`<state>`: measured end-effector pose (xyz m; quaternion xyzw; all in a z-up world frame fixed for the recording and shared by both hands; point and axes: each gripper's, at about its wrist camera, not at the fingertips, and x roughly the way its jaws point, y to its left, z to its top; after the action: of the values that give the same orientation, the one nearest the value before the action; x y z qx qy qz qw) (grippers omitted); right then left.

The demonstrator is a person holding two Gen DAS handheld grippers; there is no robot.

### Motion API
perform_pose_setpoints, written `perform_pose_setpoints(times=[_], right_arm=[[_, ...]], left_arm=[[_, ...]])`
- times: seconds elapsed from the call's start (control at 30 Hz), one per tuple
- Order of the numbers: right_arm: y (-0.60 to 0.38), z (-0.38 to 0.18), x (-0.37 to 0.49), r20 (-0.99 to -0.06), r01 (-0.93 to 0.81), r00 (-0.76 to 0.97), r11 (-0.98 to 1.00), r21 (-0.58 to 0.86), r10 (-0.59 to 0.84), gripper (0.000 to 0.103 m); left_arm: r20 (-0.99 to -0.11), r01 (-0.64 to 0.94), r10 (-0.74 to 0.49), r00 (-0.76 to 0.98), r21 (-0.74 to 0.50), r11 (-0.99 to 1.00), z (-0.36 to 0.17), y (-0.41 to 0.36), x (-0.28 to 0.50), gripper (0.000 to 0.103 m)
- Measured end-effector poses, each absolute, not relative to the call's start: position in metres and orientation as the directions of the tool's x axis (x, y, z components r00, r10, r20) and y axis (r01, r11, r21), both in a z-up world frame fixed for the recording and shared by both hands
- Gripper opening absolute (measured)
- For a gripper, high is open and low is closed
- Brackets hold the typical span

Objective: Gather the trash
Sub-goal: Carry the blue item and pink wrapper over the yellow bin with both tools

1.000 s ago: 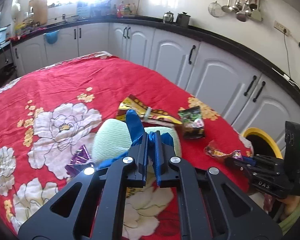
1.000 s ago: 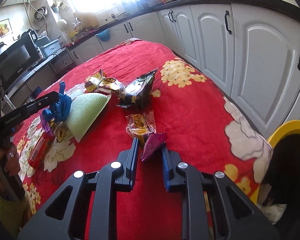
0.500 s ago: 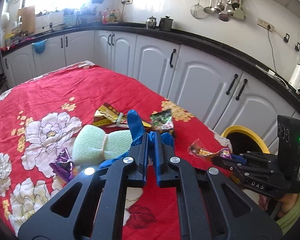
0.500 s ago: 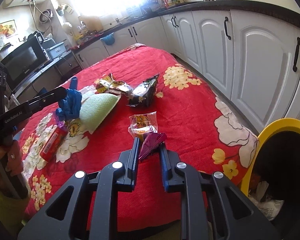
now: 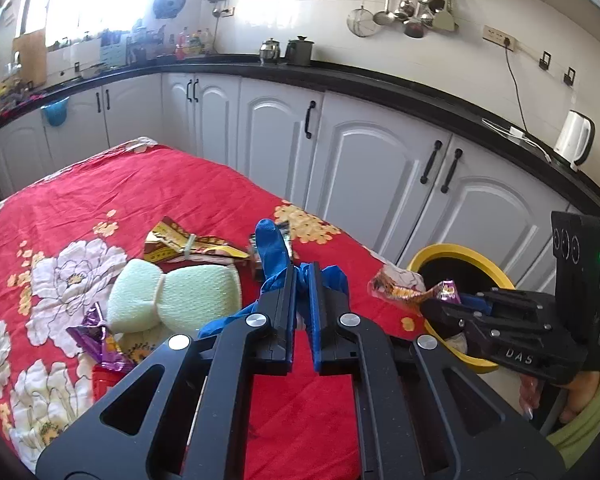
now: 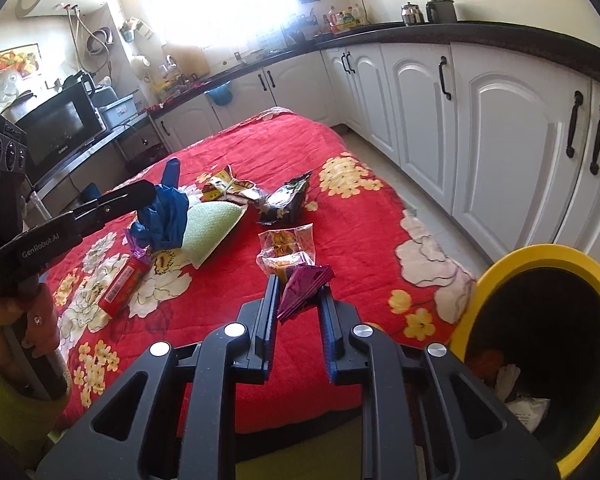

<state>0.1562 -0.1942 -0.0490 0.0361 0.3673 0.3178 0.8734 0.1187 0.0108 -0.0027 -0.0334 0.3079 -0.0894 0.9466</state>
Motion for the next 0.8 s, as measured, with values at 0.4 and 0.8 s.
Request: perform_pose_setpoints(times=[0.4,0.8], right_arm=[[-0.229,-0.036,0.149,-0.592,-0.482,0.595,0.831,0.279,0.544,0.018],[-0.272,-0.026,0.147,-0.564,-0.417,0.665,0.87,0.264,0.489,0.018]], left_arm=[[-0.566,0.198,-0.225,0.793,-0.111,0.974,-0.001,-0.017,0.116,0.002],[-0.557,0.25,-0.275,0.783,-0.123,0.96,0.002,-0.049,0.121,0.002]])
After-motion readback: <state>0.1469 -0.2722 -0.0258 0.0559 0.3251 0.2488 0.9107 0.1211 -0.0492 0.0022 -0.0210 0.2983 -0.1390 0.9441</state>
